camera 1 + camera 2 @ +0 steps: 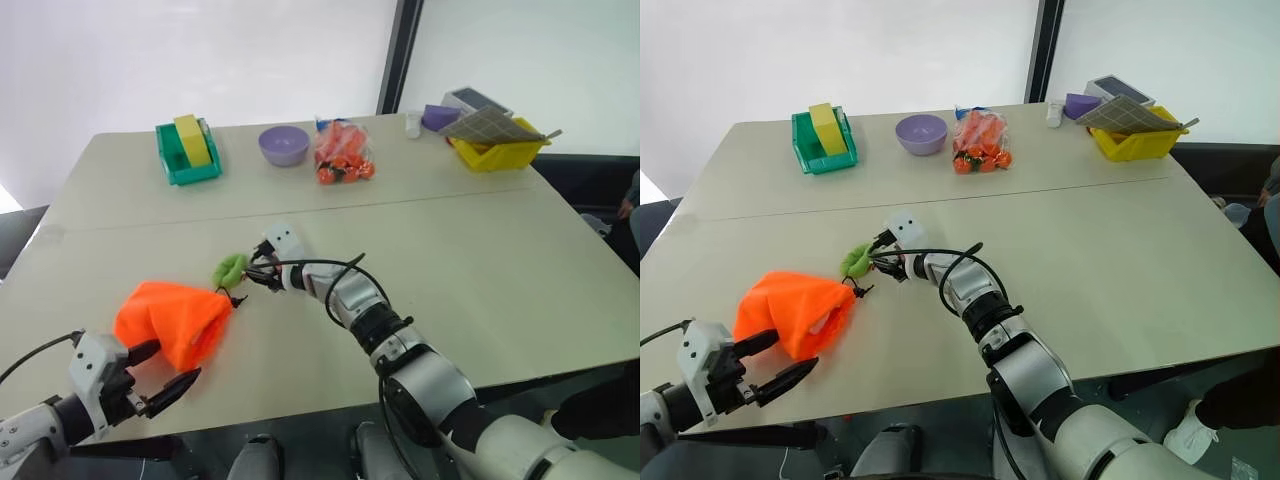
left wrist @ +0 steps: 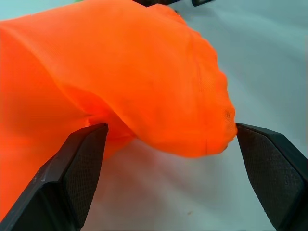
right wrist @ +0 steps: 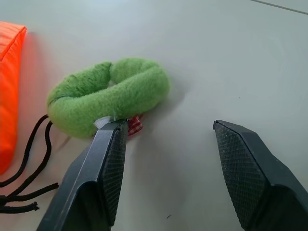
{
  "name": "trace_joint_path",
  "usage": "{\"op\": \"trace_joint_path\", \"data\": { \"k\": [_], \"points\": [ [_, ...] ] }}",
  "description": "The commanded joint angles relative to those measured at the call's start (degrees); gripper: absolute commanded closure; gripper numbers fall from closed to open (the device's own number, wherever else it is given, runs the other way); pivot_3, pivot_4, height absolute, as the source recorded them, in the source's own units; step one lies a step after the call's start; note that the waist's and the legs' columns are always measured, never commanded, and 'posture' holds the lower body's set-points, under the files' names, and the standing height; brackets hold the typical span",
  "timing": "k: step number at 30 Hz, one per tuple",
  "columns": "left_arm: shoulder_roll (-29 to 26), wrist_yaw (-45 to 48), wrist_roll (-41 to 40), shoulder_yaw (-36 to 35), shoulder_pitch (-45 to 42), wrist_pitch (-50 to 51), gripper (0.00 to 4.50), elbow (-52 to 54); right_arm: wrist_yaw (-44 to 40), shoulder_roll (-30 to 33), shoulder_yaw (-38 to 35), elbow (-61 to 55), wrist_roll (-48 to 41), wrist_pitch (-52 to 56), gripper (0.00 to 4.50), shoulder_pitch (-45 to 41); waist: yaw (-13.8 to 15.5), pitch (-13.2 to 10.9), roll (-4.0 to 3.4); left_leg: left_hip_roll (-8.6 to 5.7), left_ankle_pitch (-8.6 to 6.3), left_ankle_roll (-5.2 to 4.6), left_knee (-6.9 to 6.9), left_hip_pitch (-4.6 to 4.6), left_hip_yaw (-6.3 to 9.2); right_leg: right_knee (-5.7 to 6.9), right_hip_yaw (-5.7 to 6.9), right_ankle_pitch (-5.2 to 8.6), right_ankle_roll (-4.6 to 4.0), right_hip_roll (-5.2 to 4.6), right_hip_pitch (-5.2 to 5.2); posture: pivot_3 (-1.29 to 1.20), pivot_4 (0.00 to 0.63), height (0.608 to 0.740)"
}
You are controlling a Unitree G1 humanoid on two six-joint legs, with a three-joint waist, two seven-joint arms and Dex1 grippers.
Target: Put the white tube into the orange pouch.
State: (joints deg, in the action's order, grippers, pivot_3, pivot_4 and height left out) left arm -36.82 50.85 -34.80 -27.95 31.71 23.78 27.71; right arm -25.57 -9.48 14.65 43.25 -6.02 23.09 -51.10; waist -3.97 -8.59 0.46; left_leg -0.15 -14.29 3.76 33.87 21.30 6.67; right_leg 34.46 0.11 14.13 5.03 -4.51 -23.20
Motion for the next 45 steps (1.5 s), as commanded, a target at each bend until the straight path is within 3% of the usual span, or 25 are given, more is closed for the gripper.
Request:
{"op": "trace_joint_path", "data": {
  "k": [1, 11, 15, 18, 22, 26, 34, 39, 42, 44, 45],
  "points": [
    [-0.06, -1.10, -0.74, -1.79, -0.38, -0.30, 0.04, 2.22, -1.82, -4.52, 1.88, -8.92, -0.82, -0.30, 1.58, 3.33, 0.01, 0.00, 0.00, 0.00, 0.00, 0.00, 0.00, 0.00, 0.00, 0.01, 0.00, 0.00, 0.00, 0.00, 0.00, 0.00, 0.150, 0.740],
    [3.63, -15.80, 8.55, 8.81, -9.66, 2.87, 0.04, 3.59, -6.60, 3.96, 6.87, -32.37, -1.42, 6.10, 1.58, 16.58, 1.18, 0.07, -0.01, -0.03, 0.00, 0.01, 0.18, -0.01, -0.01, 0.01, 0.00, 0.02, 0.06, -0.03, 0.16, 0.00, 0.150, 0.740],
    [5.61, -18.10, 9.59, 11.87, -12.28, 2.46, 1.20, 4.89, -5.28, 4.81, 5.42, -34.68, -1.64, 7.67, 1.58, 18.05, 1.36, 0.09, 0.02, -0.02, 0.02, 0.02, 0.16, -0.18, 0.02, 0.17, 0.00, 0.07, 0.15, 0.03, 0.16, 0.00, 0.150, 0.740],
    [5.23, -17.01, 10.09, 13.78, -12.27, 1.94, 2.45, 5.58, -4.10, 5.61, 3.64, -35.99, -1.85, 8.49, 1.58, 19.08, 1.53, 0.09, 0.03, 0.00, 0.02, 0.02, 0.16, -0.18, 0.05, 0.23, 0.00, 0.06, 0.11, 0.06, 0.13, 0.00, 0.150, 0.740],
    [3.95, -14.76, 10.43, 16.15, -11.67, 1.50, 4.45, 6.62, -2.92, 7.14, 0.20, -37.71, -3.01, 9.38, 1.58, 20.02, 1.50, 0.09, 0.03, -0.02, 0.02, 0.03, 0.18, -0.09, 0.03, 0.17, 0.00, -0.01, -0.01, 0.03, 0.12, 0.00, 0.150, 0.740],
    [3.01, -12.75, 9.18, 17.97, -11.14, 2.13, 4.48, 8.12, -3.11, 9.22, -2.98, -37.84, -4.31, 9.70, 1.58, 20.09, 1.50, 0.09, 0.02, -0.02, 0.02, 0.02, 0.18, -0.06, 0.02, 0.15, 0.00, -0.01, -0.01, 0.03, 0.10, 0.00, 0.150, 0.740],
    [-1.86, -5.03, 0.80, 17.00, -5.89, 6.14, 4.48, 13.45, -5.27, 10.54, -2.39, -36.67, -4.64, 9.43, 1.58, 19.44, 1.41, 0.07, -0.01, 0.00, 0.02, 0.02, 0.15, -0.04, 0.01, 0.13, 0.00, 0.00, -0.01, 0.04, 0.06, 0.00, 0.150, 0.740],
    [-3.77, -4.14, 3.02, 14.84, -3.30, 4.56, 4.48, 10.47, -7.09, 9.65, -0.54, -37.67, -5.76, 12.96, 1.58, 18.87, 1.41, 0.06, -0.03, 0.00, 0.02, 0.02, 0.16, -0.04, 0.02, 0.11, 0.00, 0.06, 0.09, 0.03, 0.07, 0.00, 0.150, 0.740],
    [-4.63, -2.38, 0.69, 10.97, -0.61, 5.92, 3.61, 8.09, -8.39, 8.13, 1.99, -37.50, -5.89, 14.85, 0.74, 17.09, 1.32, 0.06, -0.03, 0.00, 0.02, 0.02, 0.15, -0.03, 0.02, 0.11, 0.00, 0.06, 0.09, 0.03, 0.03, 0.00, 0.150, 0.740],
    [-5.18, -2.61, 3.02, 9.51, -0.06, 4.42, 2.68, 6.27, -6.89, 6.24, 2.21, -35.84, -5.23, 14.84, 0.00, 15.51, 1.22, 0.05, -0.04, 0.00, 0.02, 0.01, 0.12, -0.01, 0.01, 0.12, -0.01, 0.06, 0.08, 0.03, -0.03, 0.00, 0.150, 0.740],
    [-5.33, -2.59, 3.66, 8.72, 0.04, 3.69, 2.16, 5.47, -5.99, 5.21, 2.03, -34.56, -4.90, 15.00, 0.00, 14.63, 1.24, 0.05, -0.04, 0.00, 0.02, 0.02, 0.08, -0.01, 0.02, 0.13, 0.00, 0.07, 0.09, 0.04, -0.06, 0.00, 0.150, 0.740]
  ]
}}
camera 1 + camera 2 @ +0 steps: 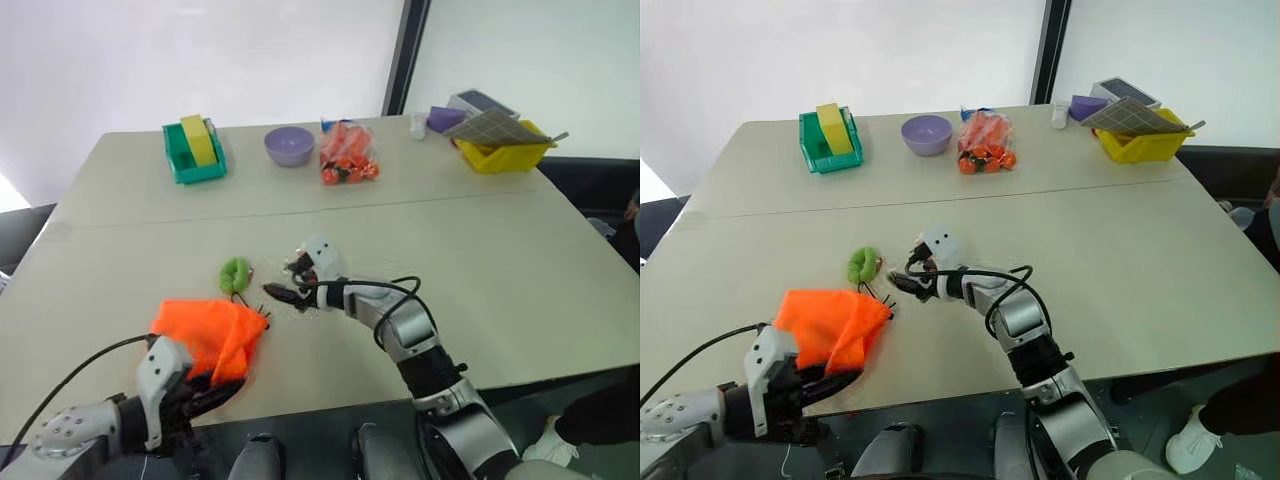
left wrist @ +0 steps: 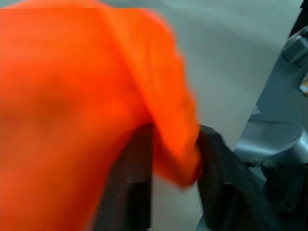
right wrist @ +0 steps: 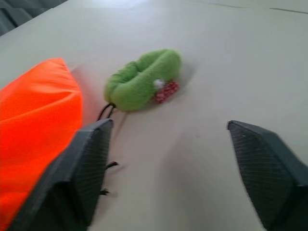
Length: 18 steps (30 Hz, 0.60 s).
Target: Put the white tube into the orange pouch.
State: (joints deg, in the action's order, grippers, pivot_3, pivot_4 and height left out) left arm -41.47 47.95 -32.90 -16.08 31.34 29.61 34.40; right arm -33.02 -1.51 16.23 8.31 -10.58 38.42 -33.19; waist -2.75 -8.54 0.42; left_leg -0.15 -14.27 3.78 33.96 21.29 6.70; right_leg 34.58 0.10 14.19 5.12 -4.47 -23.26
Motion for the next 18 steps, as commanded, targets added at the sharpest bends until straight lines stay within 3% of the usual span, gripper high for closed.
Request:
{"op": "trace_joint_path", "data": {
  "k": [1, 11, 14, 18],
  "points": [
    [-0.78, 0.63, 1.84, -4.14, 0.42, -2.77, 1.82, -1.90, 2.35, -3.79, 0.46, 2.14, 0.19, -0.42, 0.00, -4.38, 0.06, 0.00, 0.00, 0.01, 0.00, 0.00, 0.00, 0.00, 0.00, 0.01, 0.00, 0.00, 0.00, 0.01, -0.05, 0.00, 0.150, 0.740],
    [1.34, 1.94, 0.59, -7.80, -1.06, -6.48, 1.82, -3.59, 12.51, -12.06, -2.14, 24.65, 2.77, -6.90, 0.00, -14.25, 0.11, 0.01, 0.01, -0.05, -0.01, 0.02, 0.01, 0.04, -0.06, -0.32, 0.01, -0.09, -0.13, -0.11, -0.06, 0.00, 0.150, 0.740],
    [1.94, 1.98, 0.55, -7.81, -0.74, -6.80, 1.78, -2.65, 13.03, -12.60, -2.56, 28.21, 2.06, -9.57, 0.87, -15.21, 0.09, 0.02, 0.01, -0.02, 0.00, 0.01, -0.02, -0.03, -0.02, -0.21, 0.02, -0.09, -0.13, -0.05, -0.04, 0.00, 0.150, 0.740],
    [2.49, 1.68, -0.02, -8.33, -0.23, -6.29, 1.78, -1.78, 11.29, -12.61, -2.00, 28.87, 1.57, -11.67, 2.81, -15.13, 0.02, 0.02, 0.01, -0.02, 0.00, 0.00, -0.02, -0.03, -0.03, -0.18, 0.02, -0.09, -0.13, -0.04, 0.03, 0.00, 0.150, 0.740]
  ]
}}
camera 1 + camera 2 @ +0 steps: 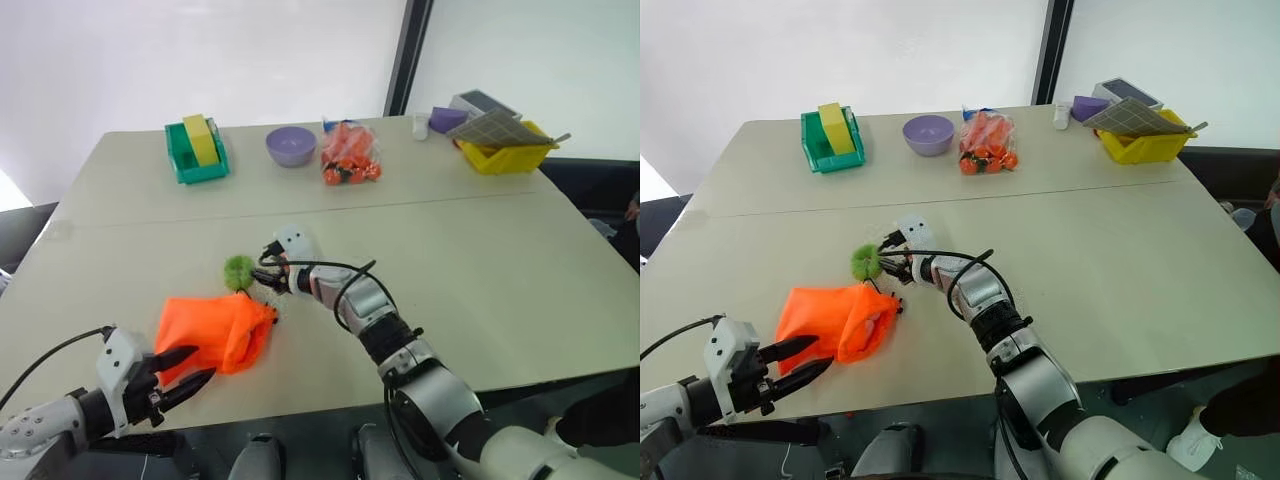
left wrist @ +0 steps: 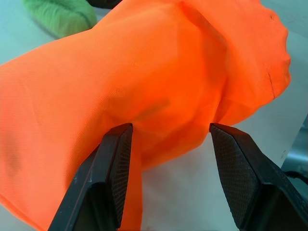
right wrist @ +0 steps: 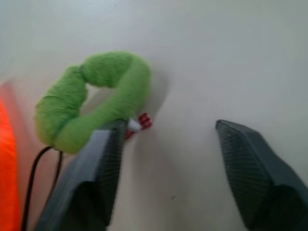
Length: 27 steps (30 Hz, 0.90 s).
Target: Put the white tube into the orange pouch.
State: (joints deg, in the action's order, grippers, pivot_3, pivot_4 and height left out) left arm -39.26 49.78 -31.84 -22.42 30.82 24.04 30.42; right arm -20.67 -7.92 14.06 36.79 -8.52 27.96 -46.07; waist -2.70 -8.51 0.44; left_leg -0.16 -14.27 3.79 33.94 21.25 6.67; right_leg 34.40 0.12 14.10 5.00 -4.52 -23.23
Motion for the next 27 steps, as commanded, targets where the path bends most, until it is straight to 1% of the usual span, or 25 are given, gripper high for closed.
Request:
{"op": "trace_joint_path", "data": {
  "k": [1, 2, 3, 5, 9, 10, 11, 12, 13, 15, 16, 17, 19, 20, 21, 23, 26, 27],
  "points": [
    [0.48, -0.21, -1.68, -2.44, 0.44, -0.54, 1.78, 2.54, -1.26, -6.11, 0.33, 0.25, -0.40, -1.61, 3.27, -2.15, -0.06, 0.00, 0.00, 0.00, 0.00, 0.00, 0.00, 0.00, 0.00, 0.00, 0.00, 0.00, 0.00, 0.00, 0.00, 0.00, 0.150, 0.740],
    [0.81, -0.51, -2.87, -3.27, 0.28, -0.10, 1.78, 2.90, -1.56, -5.98, 0.40, -0.08, -0.46, -1.94, 3.90, -1.96, -0.17, 0.00, 0.00, 0.00, 0.00, 0.00, 0.00, 0.01, 0.00, 0.00, 0.00, 0.00, 0.00, 0.00, 0.00, 0.00, 0.150, 0.740],
    [1.11, -1.08, -4.62, -4.42, -0.16, 0.83, 1.78, 3.23, -2.04, -5.79, 0.50, -0.73, -0.57, -2.34, 4.40, -1.64, -0.20, 0.00, 0.00, 0.00, 0.00, 0.00, 0.00, 0.02, 0.00, 0.00, 0.00, 0.00, 0.00, 0.00, 0.01, 0.00, 0.150, 0.740],
    [1.33, -2.15, -8.80, -7.15, -1.18, 3.08, 1.78, 3.79, -2.71, -5.43, 0.42, -2.55, -1.07, -2.75, 4.46, -0.87, -0.18, 0.00, 0.00, 0.00, 0.00, 0.00, 0.00, 0.05, 0.00, 0.02, 0.00, 0.00, 0.00, 0.00, 0.02, 0.00, 0.150, 0.740],
    [-0.37, -4.77, -21.55, -13.98, -3.63, 10.79, 1.78, 3.04, -3.15, -3.30, 1.29, -7.95, -0.65, -3.11, 4.46, 1.41, -0.17, -0.01, 0.00, 0.01, 0.01, -0.01, 0.00, 0.06, 0.04, 0.10, 0.00, 0.00, 0.01, 0.02, 0.04, 0.00, 0.150, 0.740],
    [-0.97, -5.14, -24.23, -15.35, -4.11, 12.24, 1.27, 2.88, -3.80, -2.42, 1.62, -9.84, -0.71, -3.08, 4.50, 2.31, -0.18, 0.00, 0.01, 0.01, 0.01, -0.01, 0.01, 0.05, 0.04, 0.11, 0.00, 0.00, 0.01, 0.02, 0.04, 0.00, 0.150, 0.740],
    [-1.53, -5.36, -26.28, -16.30, -4.51, 13.45, 0.93, 2.83, -4.30, -1.58, 1.66, -11.87, -1.02, -2.58, 4.50, 3.20, -0.20, 0.00, 0.01, 0.01, 0.01, -0.01, 0.00, 0.04, 0.04, 0.12, 0.00, 0.00, 0.02, 0.03, 0.05, 0.00, 0.150, 0.740],
    [-1.95, -5.64, -27.67, -16.92, -4.76, 14.36, 0.46, 2.84, -4.65, -1.07, 1.64, -13.33, -1.28, -2.08, 4.50, 3.85, -0.20, 0.00, 0.01, 0.01, 0.01, -0.01, 0.00, 0.03, 0.05, 0.11, 0.01, 0.01, 0.03, 0.03, 0.05, 0.00, 0.150, 0.740],
    [-2.35, -5.88, -27.93, -17.21, -4.96, 14.71, 0.01, 2.91, -5.33, -0.48, 1.35, -15.35, -2.00, -1.04, 4.25, 4.79, -0.20, 0.00, 0.01, 0.01, 0.00, -0.01, 0.00, 0.02, 0.05, 0.10, 0.01, 0.02, 0.04, 0.03, 0.07, 0.00, 0.150, 0.740],
    [-2.61, -7.52, -28.30, -17.49, -6.29, 15.06, 0.00, 2.57, -6.74, 0.90, 1.35, -19.21, -2.56, 0.79, 3.66, 6.61, -0.06, 0.00, 0.00, 0.01, 0.01, -0.01, 0.01, 0.03, 0.04, 0.08, 0.01, 0.02, 0.04, 0.03, 0.10, 0.00, 0.150, 0.740],
    [-2.53, -8.32, -28.38, -17.49, -7.29, 14.88, 0.00, 2.35, -7.18, 1.53, 1.54, -21.08, -2.39, 1.33, 3.02, 7.50, 0.00, 0.00, 0.01, 0.01, 0.01, -0.01, 0.01, 0.04, 0.04, 0.08, 0.00, 0.02, 0.04, 0.03, 0.10, 0.00, 0.150, 0.740],
    [-2.26, -9.45, -27.04, -16.90, -8.80, 13.96, 0.00, 2.02, -7.39, 1.98, 1.69, -22.61, -2.22, 1.76, 2.61, 8.24, 0.17, 0.00, 0.00, 0.01, 0.01, -0.01, 0.02, 0.04, 0.04, 0.09, 0.00, 0.02, 0.03, 0.03, 0.10, 0.00, 0.150, 0.740],
    [-2.41, -13.77, -22.89, -13.17, -13.11, 14.08, 0.00, 0.12, -7.10, 2.66, 1.70, -25.26, -1.89, 2.29, 1.65, 9.56, 0.33, -0.01, -0.01, 0.00, 0.01, 0.00, 0.05, 0.02, 0.05, 0.09, 0.01, 0.01, 0.03, 0.03, 0.07, 0.00, 0.150, 0.740],
    [-1.88, -16.44, -20.03, -10.79, -15.92, 13.56, 0.00, -1.04, -6.84, 2.94, 1.62, -26.24, -1.79, 2.50, 1.05, 10.10, 0.37, -0.01, -0.02, 0.00, 0.01, 0.00, 0.06, -0.03, 0.05, 0.09, 0.01, 0.02, 0.03, 0.03, 0.05, 0.00, 0.150, 0.740],
    [-1.29, -18.90, -18.46, -9.05, -18.29, 13.96, 0.00, -2.14, -6.61, 3.09, 1.55, -26.99, -1.75, 2.75, 0.63, 10.53, 0.27, 0.00, 0.00, 0.00, 0.01, 0.00, 0.06, -0.07, 0.05, 0.10, 0.01, 0.02, 0.04, 0.04, 0.06, 0.00, 0.150, 0.740],
    [0.42, -23.63, -15.21, -4.09, -23.89, 14.91, 0.00, -3.85, -6.04, 3.47, 1.17, -28.31, -1.59, 3.03, 0.63, 11.47, 0.22, 0.00, 0.00, 0.00, 0.02, 0.02, 0.06, -0.11, 0.05, 0.14, -0.01, 0.02, 0.05, 0.07, 0.22, 0.00, 0.150, 0.740],
    [2.46, -26.19, -11.58, 2.22, -28.87, 15.59, 0.00, -4.45, -4.99, 3.87, 0.48, -29.78, -1.27, 2.89, 0.63, 12.64, 0.18, 0.03, 0.06, 0.00, 0.05, 0.06, 0.06, -0.12, 0.06, 0.18, -0.02, -0.04, -0.01, 0.10, 0.22, 0.00, 0.150, 0.740],
    [2.73, -27.61, -8.54, 5.23, -30.68, 15.59, 0.00, -5.44, -4.68, 4.21, -0.10, -30.45, -1.40, 2.78, 0.63, 13.04, 0.10, 0.04, 0.08, 0.00, 0.06, 0.07, 0.04, -0.11, 0.05, 0.16, -0.03, -0.05, 0.00, 0.10, 0.22, 0.00, 0.150, 0.740]
  ]
}}
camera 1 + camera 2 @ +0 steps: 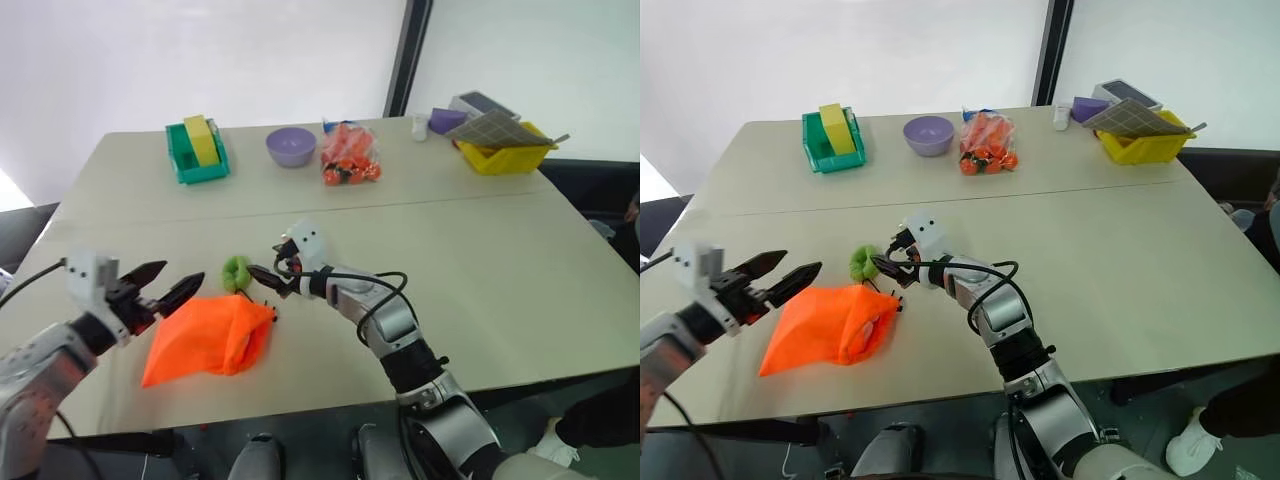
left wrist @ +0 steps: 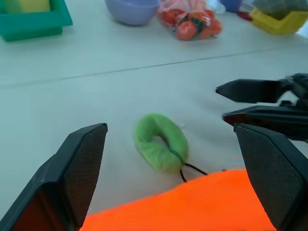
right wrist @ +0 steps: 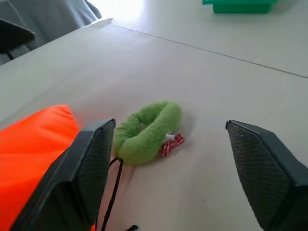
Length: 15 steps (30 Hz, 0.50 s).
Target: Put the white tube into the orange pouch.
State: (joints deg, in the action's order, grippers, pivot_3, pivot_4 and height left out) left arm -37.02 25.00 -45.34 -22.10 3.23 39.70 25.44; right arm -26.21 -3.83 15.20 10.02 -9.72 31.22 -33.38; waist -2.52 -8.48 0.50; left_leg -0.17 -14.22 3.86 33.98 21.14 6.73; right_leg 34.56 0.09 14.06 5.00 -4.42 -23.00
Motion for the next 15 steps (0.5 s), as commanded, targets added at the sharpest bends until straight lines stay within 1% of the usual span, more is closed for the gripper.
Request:
{"op": "trace_joint_path", "data": {
  "k": [1, 3, 7, 10, 13, 15],
  "points": [
    [0.80, -4.02, 7.23, 7.11, -4.60, 0.08, 0.00, -1.42, 1.16, 0.41, -1.67, -4.25, -0.32, -0.50, 0.63, 0.68, 0.03, 0.01, 0.02, 0.00, 0.00, 0.00, 0.00, 0.03, 0.00, 0.00, -0.01, -0.01, 0.02, 0.00, -0.04, 0.00, 0.150, 0.740],
    [2.14, -7.90, 12.43, 11.80, -9.25, 1.11, 0.00, -5.00, 1.50, 1.55, -2.73, -5.47, -0.46, -0.64, 0.63, 1.44, 0.09, 0.03, 0.05, 0.00, 0.00, 0.00, -0.04, 0.06, 0.00, 0.02, -0.01, -0.02, 0.08, 0.01, -0.08, 0.00, 0.150, 0.740],
    [5.60, -13.08, 16.92, 14.80, -16.01, 4.54, 0.00, -11.36, 1.89, 3.38, -3.93, -7.04, -0.51, -0.48, 0.63, 2.47, 0.08, 0.13, 0.21, 0.00, 0.01, 0.00, -0.01, 0.03, 0.00, 0.08, -0.01, -0.04, 0.13, 0.03, -0.07, 0.00, 0.150, 0.740],
    [6.58, -12.65, 18.77, 17.60, -19.37, 7.32, 0.00, -13.99, 2.63, 5.04, -5.86, -8.31, -0.71, -0.25, 0.63, 3.19, 0.04, 0.19, 0.31, 0.00, 0.01, 0.00, 0.01, 0.02, 0.01, 0.14, -0.01, -0.07, 0.23, 0.04, -0.07, 0.00, 0.150, 0.740],
    [7.70, -11.18, 18.68, 19.35, -21.31, 10.43, 0.00, -15.48, 2.89, 6.20, -7.12, -9.79, -1.20, 0.30, 0.63, 3.61, 0.02, 0.20, 0.32, 0.00, 0.01, 0.00, 0.01, 0.02, 0.00, 0.21, -0.01, -0.05, 0.30, 0.04, -0.09, 0.00, 0.150, 0.740],
    [9.45, -10.38, 17.34, 19.09, -21.97, 12.34, 0.54, -16.17, 3.16, 7.05, -8.08, -11.17, -1.38, 0.88, 0.56, 4.01, 0.04, 0.20, 0.33, 0.00, 0.01, 0.00, 0.01, 0.00, 0.01, 0.34, -0.02, -0.01, 0.36, 0.03, -0.11, 0.00, 0.150, 0.740]
  ]
}}
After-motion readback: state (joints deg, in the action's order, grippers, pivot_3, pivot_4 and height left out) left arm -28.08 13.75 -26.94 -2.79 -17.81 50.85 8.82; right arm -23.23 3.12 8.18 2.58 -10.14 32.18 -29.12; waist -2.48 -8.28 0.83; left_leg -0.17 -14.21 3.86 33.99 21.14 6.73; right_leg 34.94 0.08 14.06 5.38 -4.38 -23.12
